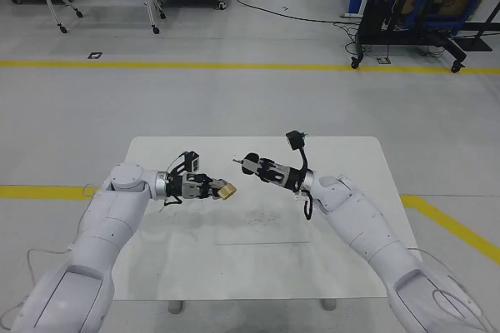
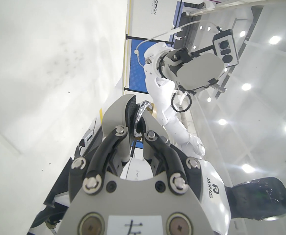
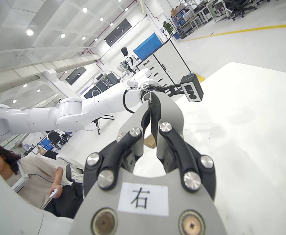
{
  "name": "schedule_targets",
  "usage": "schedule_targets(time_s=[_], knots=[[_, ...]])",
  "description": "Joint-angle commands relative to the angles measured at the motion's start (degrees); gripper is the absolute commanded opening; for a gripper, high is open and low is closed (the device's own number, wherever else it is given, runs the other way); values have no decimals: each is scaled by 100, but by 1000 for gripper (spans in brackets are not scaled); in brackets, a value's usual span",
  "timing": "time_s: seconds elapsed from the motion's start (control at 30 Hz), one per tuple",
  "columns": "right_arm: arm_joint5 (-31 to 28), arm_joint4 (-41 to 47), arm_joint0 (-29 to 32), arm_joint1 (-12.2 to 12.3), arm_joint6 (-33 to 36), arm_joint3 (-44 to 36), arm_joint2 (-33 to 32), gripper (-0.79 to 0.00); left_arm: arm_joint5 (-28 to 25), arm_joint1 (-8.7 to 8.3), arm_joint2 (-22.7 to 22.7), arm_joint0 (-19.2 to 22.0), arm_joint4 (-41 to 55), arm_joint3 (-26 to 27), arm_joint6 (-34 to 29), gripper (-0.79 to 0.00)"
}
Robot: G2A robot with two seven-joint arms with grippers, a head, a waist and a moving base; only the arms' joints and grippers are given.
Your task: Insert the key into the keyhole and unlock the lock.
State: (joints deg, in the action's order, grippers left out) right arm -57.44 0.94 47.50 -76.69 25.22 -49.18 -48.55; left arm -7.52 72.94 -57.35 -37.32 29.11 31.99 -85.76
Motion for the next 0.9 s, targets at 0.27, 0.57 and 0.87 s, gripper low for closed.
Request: schedule_targets(time_s=[0.27,0.57,0.87], knots=[[-56,-37,-108,-278,-377,329,349,-785,117,229,173,272,615,-490,-224,-785],[-56,588,32,-222,164,-30,177,-785,82,206,189,426,864,-821,-224,-785],[-56,655,76,-178,233,-82,64,-785,-69,169,190,477,766,-884,-224,-785]])
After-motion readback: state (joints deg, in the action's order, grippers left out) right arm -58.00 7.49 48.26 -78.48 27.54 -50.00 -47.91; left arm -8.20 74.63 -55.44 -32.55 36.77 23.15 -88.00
